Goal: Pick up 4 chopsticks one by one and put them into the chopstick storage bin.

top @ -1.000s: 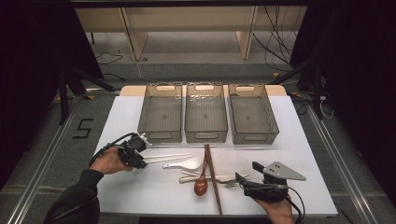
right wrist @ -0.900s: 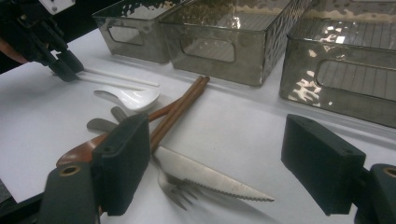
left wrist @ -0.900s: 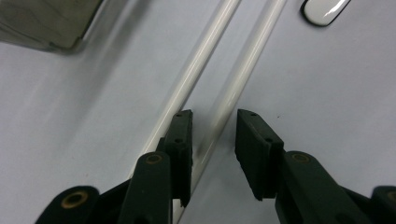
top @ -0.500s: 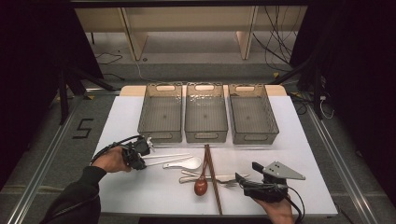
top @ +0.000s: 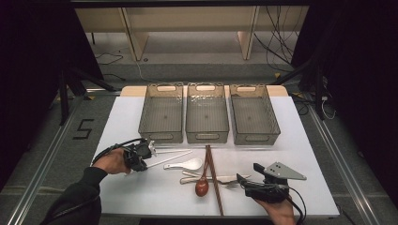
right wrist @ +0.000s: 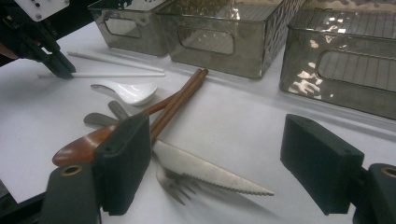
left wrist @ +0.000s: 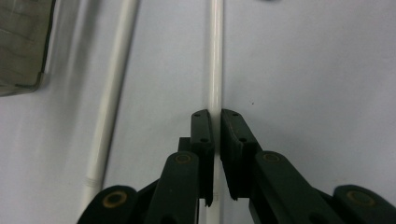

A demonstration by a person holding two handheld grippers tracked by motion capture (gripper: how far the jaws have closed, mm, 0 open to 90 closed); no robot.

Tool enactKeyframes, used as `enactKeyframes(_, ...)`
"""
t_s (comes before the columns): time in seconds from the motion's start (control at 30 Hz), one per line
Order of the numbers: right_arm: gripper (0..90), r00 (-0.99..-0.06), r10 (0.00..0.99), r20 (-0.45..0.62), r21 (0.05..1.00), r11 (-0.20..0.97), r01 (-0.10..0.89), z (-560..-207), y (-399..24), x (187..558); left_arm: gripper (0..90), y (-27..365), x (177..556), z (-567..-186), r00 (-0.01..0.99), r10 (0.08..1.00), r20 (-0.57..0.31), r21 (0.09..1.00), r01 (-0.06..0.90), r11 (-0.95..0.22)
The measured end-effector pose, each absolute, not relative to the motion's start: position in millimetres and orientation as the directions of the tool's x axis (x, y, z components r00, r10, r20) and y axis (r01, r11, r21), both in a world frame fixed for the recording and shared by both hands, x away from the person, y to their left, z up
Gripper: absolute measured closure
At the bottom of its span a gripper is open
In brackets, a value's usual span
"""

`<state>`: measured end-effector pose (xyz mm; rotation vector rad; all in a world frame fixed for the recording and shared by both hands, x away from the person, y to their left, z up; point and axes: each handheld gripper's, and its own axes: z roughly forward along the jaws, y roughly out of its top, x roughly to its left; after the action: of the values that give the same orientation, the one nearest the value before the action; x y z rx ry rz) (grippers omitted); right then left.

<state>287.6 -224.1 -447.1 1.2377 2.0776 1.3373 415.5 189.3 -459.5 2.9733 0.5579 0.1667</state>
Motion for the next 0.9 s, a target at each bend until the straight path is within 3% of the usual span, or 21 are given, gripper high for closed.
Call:
enactKeyframes(0.63, 25.7, -0.541, 0.829, 0.142, 0.865, 0.162, 0.475, -447.6, -224.3, 287.9, 83.7, 189.6, 409.8, -433.3, 0.922, 0.361, 0.142, 0.2, 0.33, -0.923)
enactKeyframes(0.9, 25.7, -0.541, 0.829, 0.144, 0.865, 0.16, 0.475, -447.5, -224.2, 287.9, 83.7, 192.8, 402.3, -408.5, 0.91, 0.377, 0.174, 0.287, 0.319, -0.903)
